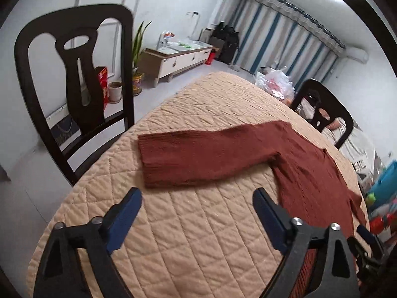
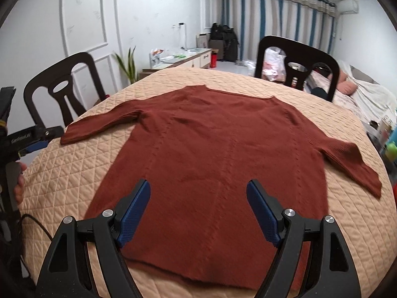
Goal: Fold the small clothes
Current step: 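Move the left tool toward the cuff of a sweater sleeve, then close the left tool on the sleeve cuff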
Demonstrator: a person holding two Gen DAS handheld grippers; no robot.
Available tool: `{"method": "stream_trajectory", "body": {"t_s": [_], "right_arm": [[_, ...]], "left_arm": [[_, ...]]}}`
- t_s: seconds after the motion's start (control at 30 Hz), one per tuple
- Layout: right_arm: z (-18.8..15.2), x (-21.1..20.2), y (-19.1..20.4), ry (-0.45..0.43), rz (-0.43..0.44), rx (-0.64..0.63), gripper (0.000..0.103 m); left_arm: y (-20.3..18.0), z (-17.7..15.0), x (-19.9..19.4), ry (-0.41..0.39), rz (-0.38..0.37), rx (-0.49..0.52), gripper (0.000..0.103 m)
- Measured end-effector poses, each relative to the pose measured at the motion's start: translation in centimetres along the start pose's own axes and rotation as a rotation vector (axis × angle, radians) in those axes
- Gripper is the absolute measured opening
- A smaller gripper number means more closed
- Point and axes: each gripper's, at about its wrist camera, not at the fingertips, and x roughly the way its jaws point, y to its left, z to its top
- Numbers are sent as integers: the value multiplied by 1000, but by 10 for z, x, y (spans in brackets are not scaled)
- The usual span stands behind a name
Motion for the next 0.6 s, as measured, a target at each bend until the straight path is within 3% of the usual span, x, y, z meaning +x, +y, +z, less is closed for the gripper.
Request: {"method": "stream_trajectory", "body": {"t_s": [0.1, 0.33, 0.43, 0.6], "right_arm": [[8, 8, 8, 3, 2, -33, 80], [21, 24, 21, 22, 11, -81, 80], [25, 30, 26, 23, 18, -91, 80], [29, 37, 31, 32, 31, -96, 80]], "left_arm": [[13, 6, 7, 1, 2, -69, 85], [21, 19, 17, -14, 72, -105, 77], [28, 23, 29, 19, 67, -136, 74], [30, 25, 48, 71, 59, -145, 58]]}}
